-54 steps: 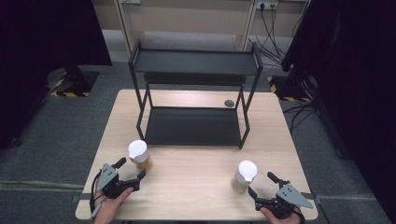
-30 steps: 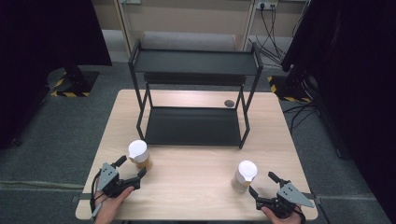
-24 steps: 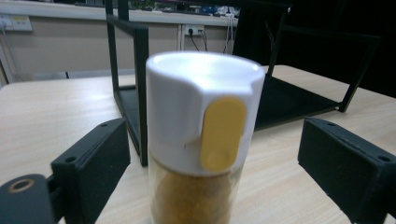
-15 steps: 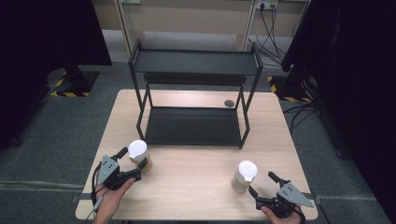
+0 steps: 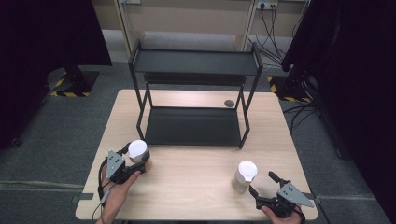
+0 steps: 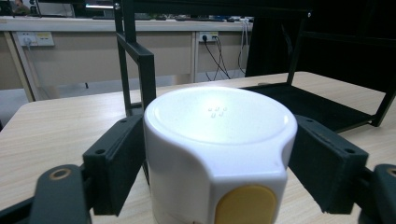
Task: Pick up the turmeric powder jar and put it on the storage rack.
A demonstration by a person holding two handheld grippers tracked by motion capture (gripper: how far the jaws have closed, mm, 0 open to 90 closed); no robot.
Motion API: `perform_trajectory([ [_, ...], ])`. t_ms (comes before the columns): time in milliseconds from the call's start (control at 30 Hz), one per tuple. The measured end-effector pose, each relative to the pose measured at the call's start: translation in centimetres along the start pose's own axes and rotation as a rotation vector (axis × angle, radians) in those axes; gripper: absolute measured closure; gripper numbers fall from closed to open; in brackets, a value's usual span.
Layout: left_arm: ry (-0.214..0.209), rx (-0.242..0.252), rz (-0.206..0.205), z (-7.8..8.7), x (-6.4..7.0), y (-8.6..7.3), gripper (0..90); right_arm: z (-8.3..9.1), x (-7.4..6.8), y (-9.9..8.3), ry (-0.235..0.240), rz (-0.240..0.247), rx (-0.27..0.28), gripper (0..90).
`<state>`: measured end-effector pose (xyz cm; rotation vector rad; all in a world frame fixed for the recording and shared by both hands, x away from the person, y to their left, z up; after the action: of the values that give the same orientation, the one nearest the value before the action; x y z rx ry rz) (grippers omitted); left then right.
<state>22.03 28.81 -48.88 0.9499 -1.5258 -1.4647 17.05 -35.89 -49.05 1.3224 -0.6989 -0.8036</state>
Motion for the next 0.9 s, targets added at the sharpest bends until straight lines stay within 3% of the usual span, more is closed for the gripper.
perform_trajectory([
  [267,0.012,0.006,0.004,-0.26,0.26,-0.27,29.0,-0.01,0.03,0.0,0.001,0.0,0.0,4.6],
  [533,0.007,0.009,0.006,-0.28,0.12,-0.32,30.0,-0.02,0.01,0.0,0.0,0.0,0.0,4.6],
  [767,0.018,0.008,0.044,-0.24,-0.17,-0.15,30.3,-0.03,0.04,0.02,0.0,-0.003,-0.001,4.6],
  [900,0.014,0.005,0.045,-0.21,-0.14,0.04,30.4,-0.04,0.03,0.02,0.0,-0.002,-0.001,4.6],
])
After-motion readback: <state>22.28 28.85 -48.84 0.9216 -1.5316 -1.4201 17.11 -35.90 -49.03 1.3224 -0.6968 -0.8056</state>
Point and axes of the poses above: each handheld gripper's, and its own axes: z roughly backward along the jaws, y roughly out of its top, x roughly to its right, the point moved 1 cm from there along -z, roughly forward along the jaws, and after that the axes turned 7 degrees about x, right-handed, at the moved point
